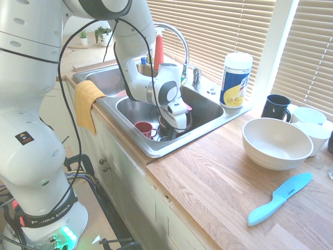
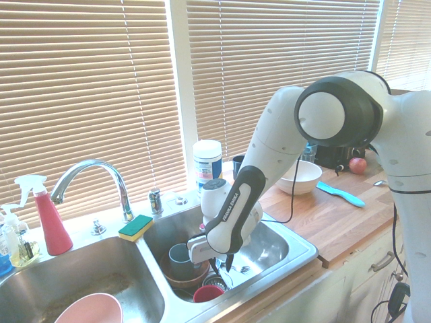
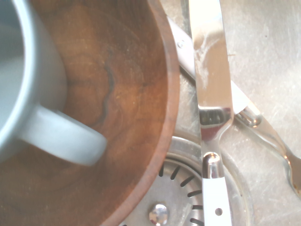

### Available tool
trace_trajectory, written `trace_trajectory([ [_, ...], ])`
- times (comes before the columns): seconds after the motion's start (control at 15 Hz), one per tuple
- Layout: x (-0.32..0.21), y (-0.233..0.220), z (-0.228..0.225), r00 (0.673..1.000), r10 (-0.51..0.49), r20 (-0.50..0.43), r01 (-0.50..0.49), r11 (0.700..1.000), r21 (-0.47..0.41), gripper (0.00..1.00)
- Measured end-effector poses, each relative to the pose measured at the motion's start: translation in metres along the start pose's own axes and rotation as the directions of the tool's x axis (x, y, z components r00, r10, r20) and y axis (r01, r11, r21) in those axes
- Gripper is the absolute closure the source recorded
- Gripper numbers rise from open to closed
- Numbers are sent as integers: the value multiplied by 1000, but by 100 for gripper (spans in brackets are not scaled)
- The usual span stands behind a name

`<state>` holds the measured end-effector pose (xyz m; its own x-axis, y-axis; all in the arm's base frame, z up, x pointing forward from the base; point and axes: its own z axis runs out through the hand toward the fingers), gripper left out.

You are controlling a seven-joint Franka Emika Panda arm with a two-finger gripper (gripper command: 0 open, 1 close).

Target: Put the knife into the sink

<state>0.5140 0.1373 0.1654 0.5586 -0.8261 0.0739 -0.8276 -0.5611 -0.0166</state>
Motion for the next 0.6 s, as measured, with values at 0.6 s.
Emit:
trace_trajectory([
  [0.6,2,20,-117,998,-69,-9,70,997,33,0],
])
